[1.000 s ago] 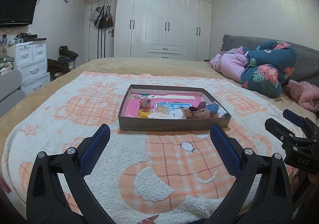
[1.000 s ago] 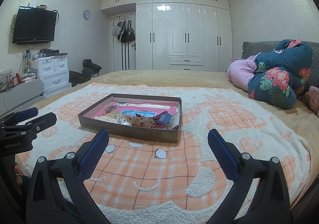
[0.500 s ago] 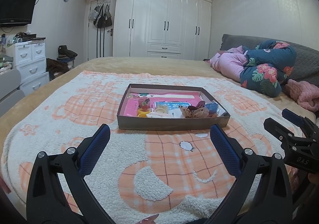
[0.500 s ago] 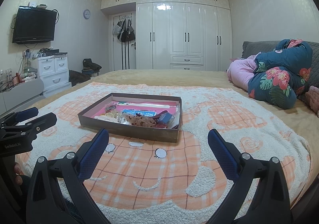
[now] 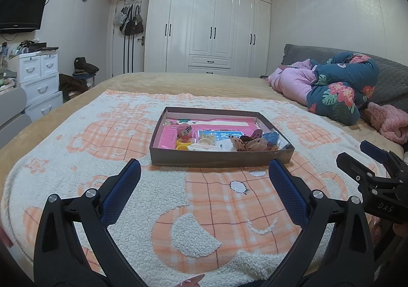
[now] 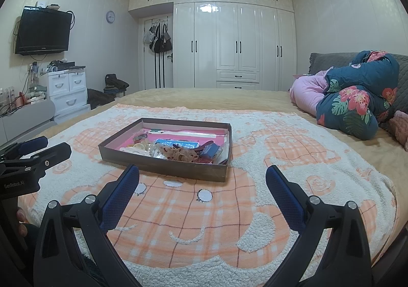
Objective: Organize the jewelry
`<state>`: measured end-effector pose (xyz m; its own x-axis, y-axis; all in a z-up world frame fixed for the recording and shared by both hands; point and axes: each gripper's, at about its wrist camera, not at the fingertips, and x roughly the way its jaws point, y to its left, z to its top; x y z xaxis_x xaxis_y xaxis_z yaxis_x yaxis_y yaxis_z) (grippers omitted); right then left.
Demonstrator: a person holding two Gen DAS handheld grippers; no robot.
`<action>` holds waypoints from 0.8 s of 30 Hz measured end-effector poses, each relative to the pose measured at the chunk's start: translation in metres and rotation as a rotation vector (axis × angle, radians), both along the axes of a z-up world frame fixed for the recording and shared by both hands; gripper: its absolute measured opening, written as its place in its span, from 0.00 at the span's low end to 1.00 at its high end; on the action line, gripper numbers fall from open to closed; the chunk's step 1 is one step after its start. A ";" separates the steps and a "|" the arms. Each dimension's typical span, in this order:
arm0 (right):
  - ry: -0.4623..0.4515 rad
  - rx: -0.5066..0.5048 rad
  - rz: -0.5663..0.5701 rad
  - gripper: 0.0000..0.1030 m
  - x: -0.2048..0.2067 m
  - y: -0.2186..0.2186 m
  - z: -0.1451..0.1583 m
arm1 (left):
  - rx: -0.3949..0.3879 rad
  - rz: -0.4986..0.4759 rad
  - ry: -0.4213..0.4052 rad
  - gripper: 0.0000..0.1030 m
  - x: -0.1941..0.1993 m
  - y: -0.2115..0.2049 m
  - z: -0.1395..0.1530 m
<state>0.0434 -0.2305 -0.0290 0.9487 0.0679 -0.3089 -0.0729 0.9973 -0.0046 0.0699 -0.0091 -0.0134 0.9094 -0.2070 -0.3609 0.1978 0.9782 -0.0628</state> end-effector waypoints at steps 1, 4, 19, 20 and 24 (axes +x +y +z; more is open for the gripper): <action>0.000 0.000 0.000 0.94 0.000 0.000 0.000 | 0.000 -0.002 0.000 0.89 0.000 0.000 0.000; 0.000 -0.001 -0.003 0.94 0.000 -0.001 0.000 | 0.000 -0.001 -0.002 0.89 -0.001 -0.001 0.000; 0.006 -0.001 -0.004 0.94 0.000 -0.001 -0.002 | -0.009 -0.011 0.020 0.89 0.001 -0.003 0.001; 0.006 -0.002 -0.004 0.94 0.000 -0.001 -0.002 | -0.006 -0.005 0.020 0.89 0.001 -0.003 0.000; 0.011 -0.003 -0.006 0.94 0.000 -0.001 -0.003 | 0.006 0.017 0.004 0.89 -0.001 -0.004 0.000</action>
<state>0.0432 -0.2316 -0.0319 0.9455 0.0618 -0.3196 -0.0674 0.9977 -0.0065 0.0694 -0.0130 -0.0129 0.9110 -0.1899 -0.3661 0.1813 0.9817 -0.0580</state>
